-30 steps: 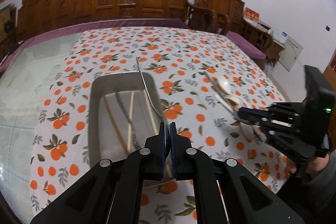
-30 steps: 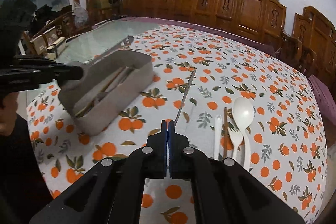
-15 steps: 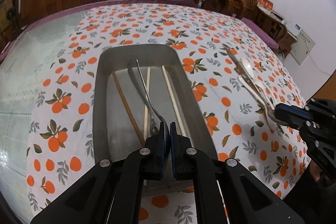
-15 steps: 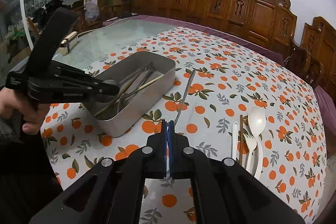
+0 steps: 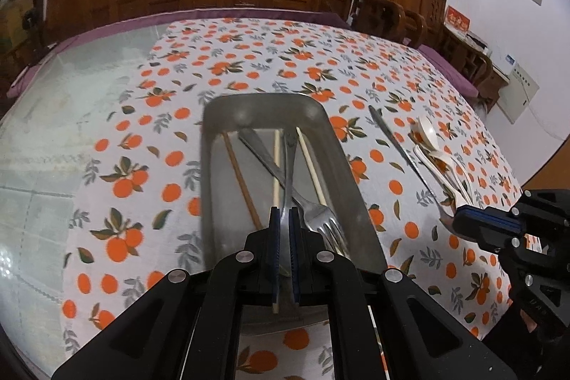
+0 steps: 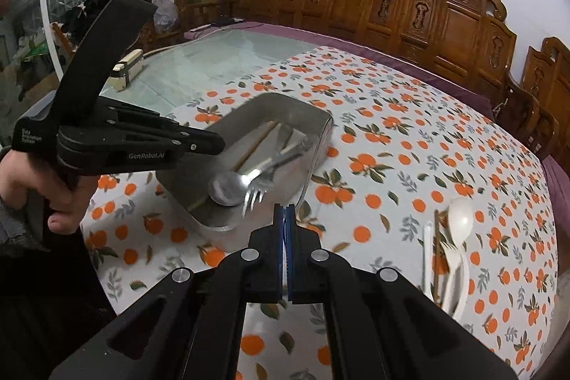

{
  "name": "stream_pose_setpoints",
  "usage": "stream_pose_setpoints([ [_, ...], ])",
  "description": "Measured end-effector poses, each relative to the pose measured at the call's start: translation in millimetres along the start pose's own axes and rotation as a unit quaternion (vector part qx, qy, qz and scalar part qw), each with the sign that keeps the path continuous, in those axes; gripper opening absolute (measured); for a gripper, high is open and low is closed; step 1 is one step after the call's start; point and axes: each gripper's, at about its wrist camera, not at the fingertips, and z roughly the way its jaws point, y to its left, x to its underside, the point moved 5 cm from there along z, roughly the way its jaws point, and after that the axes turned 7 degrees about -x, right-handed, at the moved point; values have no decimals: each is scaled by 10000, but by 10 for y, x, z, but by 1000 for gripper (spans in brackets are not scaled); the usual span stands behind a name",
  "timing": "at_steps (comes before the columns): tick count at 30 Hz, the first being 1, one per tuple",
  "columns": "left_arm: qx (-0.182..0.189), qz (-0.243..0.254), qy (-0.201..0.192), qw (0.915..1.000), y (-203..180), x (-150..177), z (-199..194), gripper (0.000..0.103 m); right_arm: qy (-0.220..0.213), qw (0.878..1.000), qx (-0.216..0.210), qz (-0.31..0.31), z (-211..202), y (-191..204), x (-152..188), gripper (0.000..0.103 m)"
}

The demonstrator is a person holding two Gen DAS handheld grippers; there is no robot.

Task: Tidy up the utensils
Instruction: 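Carry the metal spoon into the tray with the right gripper while the left lowers the fork in, then move both open grippers back to the white plastic utensils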

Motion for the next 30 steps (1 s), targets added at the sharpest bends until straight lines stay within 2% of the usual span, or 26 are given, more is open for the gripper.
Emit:
stream_pose_setpoints([
  [6,-99,-111,-148,9998,168,-61,-114,6,-32,9998,-180,38,175,147,-206,2],
  [8,-136,-139,-212,9996,215,-76,-157,13,-24,9997,-236,51,233,183,-251,2],
  [12,-200,-213,-305,9991,320,-105,-222,15,25,9993,-366,117,399,231,-342,2],
  [17,-281,-304,-379,9984,429,-135,-264,29,167,9982,-503,271,669,226,-404,2],
  [30,-298,-434,-414,9978,532,-152,-284,29,430,9911,-810,969,1142,125,-397,2],
])
